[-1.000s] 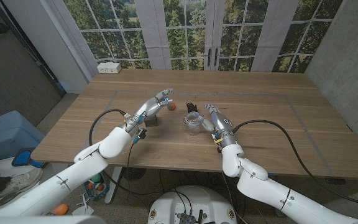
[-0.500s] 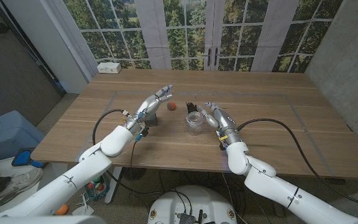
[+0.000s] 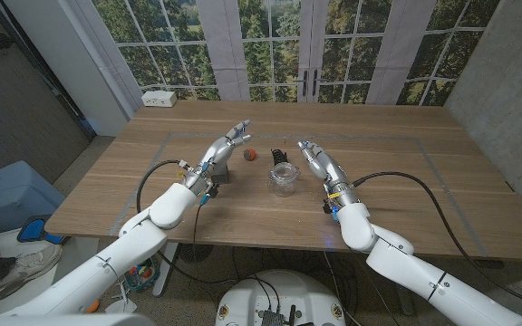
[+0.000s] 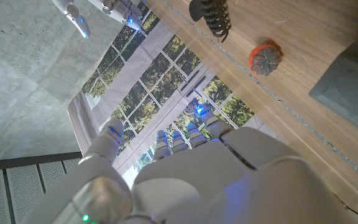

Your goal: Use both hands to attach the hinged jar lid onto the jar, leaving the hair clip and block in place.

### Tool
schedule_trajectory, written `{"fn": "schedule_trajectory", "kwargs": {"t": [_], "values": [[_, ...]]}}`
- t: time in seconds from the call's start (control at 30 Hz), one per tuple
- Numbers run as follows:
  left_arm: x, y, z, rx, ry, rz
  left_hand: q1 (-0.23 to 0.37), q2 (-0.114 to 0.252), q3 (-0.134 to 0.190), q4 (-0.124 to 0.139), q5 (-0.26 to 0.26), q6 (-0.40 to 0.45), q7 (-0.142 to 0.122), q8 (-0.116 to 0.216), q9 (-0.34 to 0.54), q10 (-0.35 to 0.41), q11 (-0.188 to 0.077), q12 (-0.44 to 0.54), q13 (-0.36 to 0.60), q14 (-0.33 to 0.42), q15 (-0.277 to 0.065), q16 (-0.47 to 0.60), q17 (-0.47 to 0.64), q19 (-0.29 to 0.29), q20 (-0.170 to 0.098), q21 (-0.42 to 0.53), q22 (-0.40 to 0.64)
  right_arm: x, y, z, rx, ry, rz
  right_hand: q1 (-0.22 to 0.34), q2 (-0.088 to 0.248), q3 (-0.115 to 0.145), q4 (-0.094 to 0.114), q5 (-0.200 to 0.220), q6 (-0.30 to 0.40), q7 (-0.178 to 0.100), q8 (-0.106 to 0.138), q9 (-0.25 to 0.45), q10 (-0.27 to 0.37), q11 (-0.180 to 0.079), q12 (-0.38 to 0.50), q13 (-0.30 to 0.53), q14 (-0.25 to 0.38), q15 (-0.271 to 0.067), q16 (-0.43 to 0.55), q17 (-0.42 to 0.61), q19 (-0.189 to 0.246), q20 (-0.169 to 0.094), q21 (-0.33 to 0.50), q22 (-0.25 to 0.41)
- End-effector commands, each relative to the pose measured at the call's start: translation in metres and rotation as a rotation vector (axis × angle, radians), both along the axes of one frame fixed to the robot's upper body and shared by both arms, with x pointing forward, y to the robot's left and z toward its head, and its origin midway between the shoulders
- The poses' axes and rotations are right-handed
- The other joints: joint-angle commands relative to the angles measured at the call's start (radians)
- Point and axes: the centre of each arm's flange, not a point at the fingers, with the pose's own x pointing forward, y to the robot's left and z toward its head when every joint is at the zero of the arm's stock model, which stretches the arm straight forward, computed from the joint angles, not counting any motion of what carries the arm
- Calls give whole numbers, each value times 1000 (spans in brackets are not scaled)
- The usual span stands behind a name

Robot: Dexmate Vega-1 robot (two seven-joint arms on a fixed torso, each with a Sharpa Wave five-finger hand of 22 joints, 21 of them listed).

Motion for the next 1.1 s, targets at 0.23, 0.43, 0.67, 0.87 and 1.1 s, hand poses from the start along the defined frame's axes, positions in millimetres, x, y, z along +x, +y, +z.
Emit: {"fn": "schedule_trajectory", "kwargs": {"t": [0.23, 0.43, 0.67, 0.87, 1.1], "values": [[10, 0, 11, -147, 44, -130, 0, 29, -12, -10, 5, 18, -2, 18, -1, 20, -11, 19, 0, 6, -74, 12, 0, 23, -30, 1, -1, 0, -22, 14, 156, -9, 191, -5, 11, 7, -4, 10, 4, 0, -1, -1, 10, 4, 4, 0, 11, -22, -4, -5, 21, -18, 7, -1], [14, -1, 17, -205, 32, -159, 4, 30, -15, -15, 6, 38, -4, 24, -2, 35, -12, 24, 0, 21, -75, 16, 0, 36, -29, 4, -2, -1, -32, 21, 210, -23, 229, 4, 16, 15, -16, 13, 22, 3, 4, -2, 20, 9, 6, -1, 27, -18, -3, -13, 36, -16, 10, -2], [17, -5, 25, -256, 8, -163, 7, 34, -15, -18, 7, 53, -7, 26, -2, 47, -10, 26, -1, 30, -79, 17, 0, 42, -28, 4, -2, -1, -45, 28, 273, -26, 275, 10, 21, 27, -27, 15, 80, -1, 18, -2, 58, 9, 15, -3, 60, -21, 0, -23, 70, -20, 18, -3], [21, -3, 27, -294, 35, -165, 10, 45, -12, -16, 8, 63, -6, 27, -2, 52, -8, 26, -1, 34, -77, 17, 1, 47, -26, 4, -2, 1, -59, 32, 337, -24, 307, 16, 28, 35, -32, 15, 87, -2, 17, -2, 65, 11, 16, -3, 69, -24, 0, -26, 79, -22, 18, -4], [23, 1, 27, -346, 58, -185, 17, 99, 14, 25, 13, 89, 5, 26, -2, 73, -6, 28, -1, 45, -69, 22, 9, 55, -13, 3, -1, 8, -73, 34, 421, -26, 351, 28, 46, 52, -39, 16, 89, -6, 13, -3, 70, 8, 15, -4, 74, -30, -2, -30, 85, -29, 18, -4]]}}
